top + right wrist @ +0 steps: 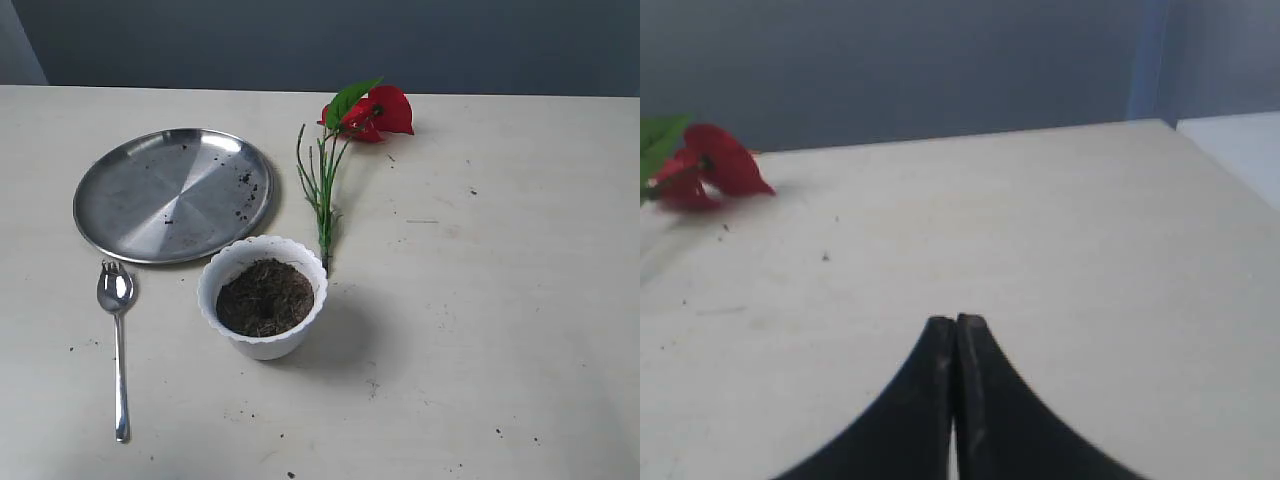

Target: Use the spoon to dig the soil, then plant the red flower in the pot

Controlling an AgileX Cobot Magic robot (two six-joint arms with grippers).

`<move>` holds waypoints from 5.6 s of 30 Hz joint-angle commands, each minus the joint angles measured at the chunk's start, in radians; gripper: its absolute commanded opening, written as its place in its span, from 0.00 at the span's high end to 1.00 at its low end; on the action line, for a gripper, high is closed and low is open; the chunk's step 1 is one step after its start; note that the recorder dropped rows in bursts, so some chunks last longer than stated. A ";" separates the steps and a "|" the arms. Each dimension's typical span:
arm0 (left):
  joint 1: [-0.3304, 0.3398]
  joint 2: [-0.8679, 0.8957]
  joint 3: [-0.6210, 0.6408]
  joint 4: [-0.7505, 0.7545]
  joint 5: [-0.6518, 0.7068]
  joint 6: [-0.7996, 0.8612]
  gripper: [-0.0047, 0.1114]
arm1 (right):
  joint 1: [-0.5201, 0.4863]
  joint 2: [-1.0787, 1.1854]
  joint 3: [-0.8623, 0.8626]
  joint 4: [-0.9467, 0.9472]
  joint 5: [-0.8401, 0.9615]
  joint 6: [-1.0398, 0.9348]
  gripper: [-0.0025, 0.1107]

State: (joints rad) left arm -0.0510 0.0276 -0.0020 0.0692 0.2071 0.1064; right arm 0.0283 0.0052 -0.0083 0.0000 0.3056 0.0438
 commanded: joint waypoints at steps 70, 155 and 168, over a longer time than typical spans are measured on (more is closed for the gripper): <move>-0.002 -0.004 0.002 0.001 -0.007 -0.005 0.96 | 0.880 1.964 -1.720 0.372 0.481 -0.345 0.98; -0.002 -0.004 0.002 0.001 -0.004 -0.005 0.96 | 1.288 2.380 -1.942 -0.179 0.759 0.244 0.98; -0.002 -0.004 0.002 0.001 -0.004 -0.005 0.96 | 1.286 2.273 -1.942 -0.304 0.730 0.244 0.98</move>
State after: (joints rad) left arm -0.0510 0.0276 -0.0020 0.0692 0.2071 0.1064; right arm 1.3201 2.2998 -1.9519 -0.2715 1.0442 0.2900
